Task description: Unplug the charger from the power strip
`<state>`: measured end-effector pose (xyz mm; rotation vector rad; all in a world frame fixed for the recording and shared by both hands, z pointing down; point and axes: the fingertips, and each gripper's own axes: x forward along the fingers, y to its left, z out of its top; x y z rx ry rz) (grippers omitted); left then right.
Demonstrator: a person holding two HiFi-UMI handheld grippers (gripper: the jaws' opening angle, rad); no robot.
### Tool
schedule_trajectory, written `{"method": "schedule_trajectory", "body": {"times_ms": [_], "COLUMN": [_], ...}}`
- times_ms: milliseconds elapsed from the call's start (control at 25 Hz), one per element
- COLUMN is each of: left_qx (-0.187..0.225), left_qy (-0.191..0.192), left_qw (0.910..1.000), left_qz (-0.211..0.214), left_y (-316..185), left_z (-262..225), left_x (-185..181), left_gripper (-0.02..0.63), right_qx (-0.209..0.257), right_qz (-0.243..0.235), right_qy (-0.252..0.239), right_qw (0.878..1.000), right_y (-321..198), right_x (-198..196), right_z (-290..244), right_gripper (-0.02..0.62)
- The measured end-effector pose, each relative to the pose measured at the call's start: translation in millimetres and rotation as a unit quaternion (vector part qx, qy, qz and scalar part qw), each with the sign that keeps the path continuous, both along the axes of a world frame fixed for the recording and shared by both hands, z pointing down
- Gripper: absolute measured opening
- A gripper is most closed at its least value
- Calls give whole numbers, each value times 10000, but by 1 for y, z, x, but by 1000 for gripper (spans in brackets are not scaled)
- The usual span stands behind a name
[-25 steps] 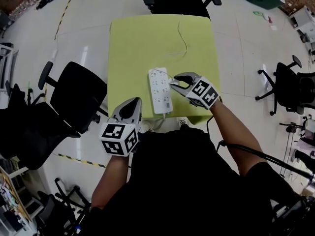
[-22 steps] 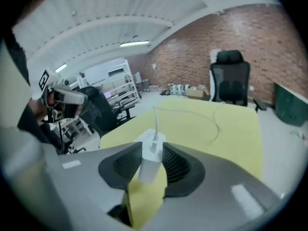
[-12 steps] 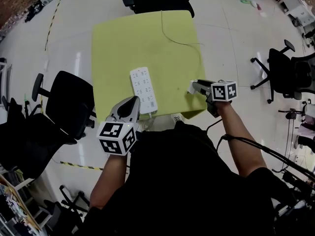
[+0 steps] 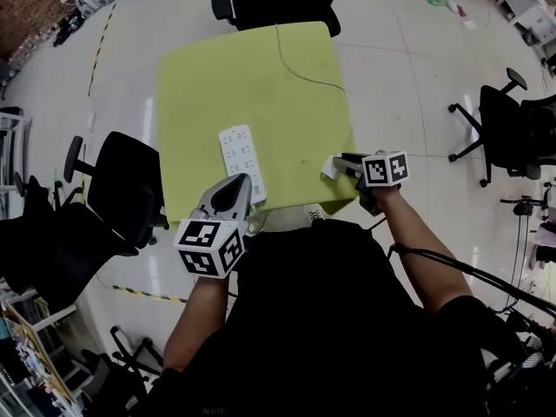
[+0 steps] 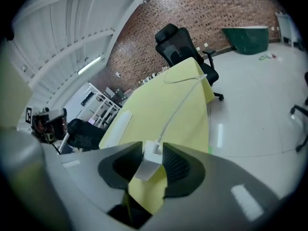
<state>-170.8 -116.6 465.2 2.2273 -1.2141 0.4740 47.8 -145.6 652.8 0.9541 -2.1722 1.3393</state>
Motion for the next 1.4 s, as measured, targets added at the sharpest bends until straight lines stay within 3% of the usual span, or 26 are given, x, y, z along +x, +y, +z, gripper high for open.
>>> {"method": "schedule_trajectory", "body": {"times_ms": [160,560,840,960,1160,1280,1400], "left_qx": [43,-24,5,134,86,-44,-55], "left_qy": [-61,-122,-179,-146,49,269,425], "left_qw": [9999,9981,9974,9971,9975,9974,9970], "left_qz": [-94,-598,-695,-733,-703,-674,-647], "left_y": [3,20,31,31,50,68,76], "left_z": [-4,6,-6,-14,-9,0,10], "left_x": [18,45,45,41,42,46,55], "left_gripper": [8,8,8,8,8,8,8], "right_qx": [103,374,269,245,554,1011,1507], "right_qz": [-530,-1125,-1178,-1078,-617,-432,-444], "right_qy": [629,851,866,735,491,-314,-932], "right_qw": [9966,9893,9889,9911,9953,9934,9832], "right_y": [3,1,2,2,7,23,45], "right_x": [12,11,11,17,40,34,23], "right_z": [15,17,16,7,-41,-101,-155], "right_gripper": [147,162,175,235,242,189,79]}}
